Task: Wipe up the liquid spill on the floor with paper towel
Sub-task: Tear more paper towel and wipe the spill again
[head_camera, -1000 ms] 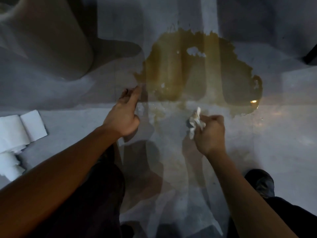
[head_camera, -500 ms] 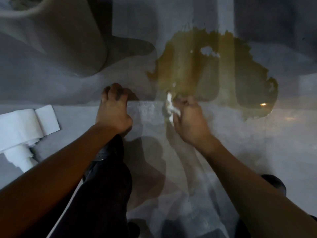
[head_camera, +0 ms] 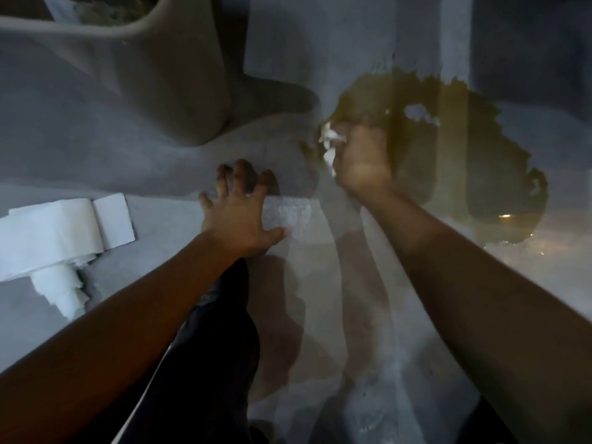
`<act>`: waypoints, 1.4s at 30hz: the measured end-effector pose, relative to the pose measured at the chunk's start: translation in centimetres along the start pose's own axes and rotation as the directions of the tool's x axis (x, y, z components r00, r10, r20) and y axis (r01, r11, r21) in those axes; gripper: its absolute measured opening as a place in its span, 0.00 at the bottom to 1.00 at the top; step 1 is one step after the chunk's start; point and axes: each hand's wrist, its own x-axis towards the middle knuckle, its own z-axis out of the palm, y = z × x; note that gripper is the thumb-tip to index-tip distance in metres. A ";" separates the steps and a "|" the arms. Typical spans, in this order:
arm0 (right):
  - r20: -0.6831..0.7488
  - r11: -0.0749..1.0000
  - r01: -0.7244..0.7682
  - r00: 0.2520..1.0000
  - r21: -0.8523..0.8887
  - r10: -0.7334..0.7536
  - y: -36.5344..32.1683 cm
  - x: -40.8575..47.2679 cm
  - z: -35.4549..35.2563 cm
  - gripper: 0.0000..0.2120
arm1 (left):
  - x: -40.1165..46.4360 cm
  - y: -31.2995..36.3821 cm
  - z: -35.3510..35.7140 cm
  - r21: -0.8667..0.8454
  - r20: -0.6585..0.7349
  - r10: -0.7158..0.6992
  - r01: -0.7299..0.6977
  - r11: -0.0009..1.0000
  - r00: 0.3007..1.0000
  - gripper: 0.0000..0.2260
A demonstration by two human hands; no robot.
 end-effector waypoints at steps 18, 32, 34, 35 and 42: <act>0.266 0.837 0.542 0.819 -0.073 -0.508 8.8 -9.1 0.0 0.26 | 1.2 -0.7 -1.0 -0.091 0.194 -0.139 0.159 0.983 0.971 0.59; 0.180 0.955 0.222 0.966 -0.194 -0.188 1.1 4.5 2.1 0.29 | 4.9 1.3 -2.0 -0.134 0.300 -0.096 0.141 0.981 0.949 0.68; 0.218 0.934 0.303 0.940 -0.191 -0.261 2.1 0.9 2.4 0.33 | 5.1 1.4 -2.1 -0.122 0.301 -0.101 0.143 0.982 0.948 0.68; 0.235 0.924 0.338 0.927 -0.177 -0.293 2.7 -1.0 2.2 0.33 | 5.2 1.3 -2.1 -0.122 0.303 -0.091 0.133 0.984 0.949 0.68; 0.341 0.924 0.377 0.879 -0.067 -0.334 6.1 -8.6 0.6 0.33 | 4.7 1.4 -2.7 -0.099 0.316 -0.082 0.119 0.988 0.945 0.68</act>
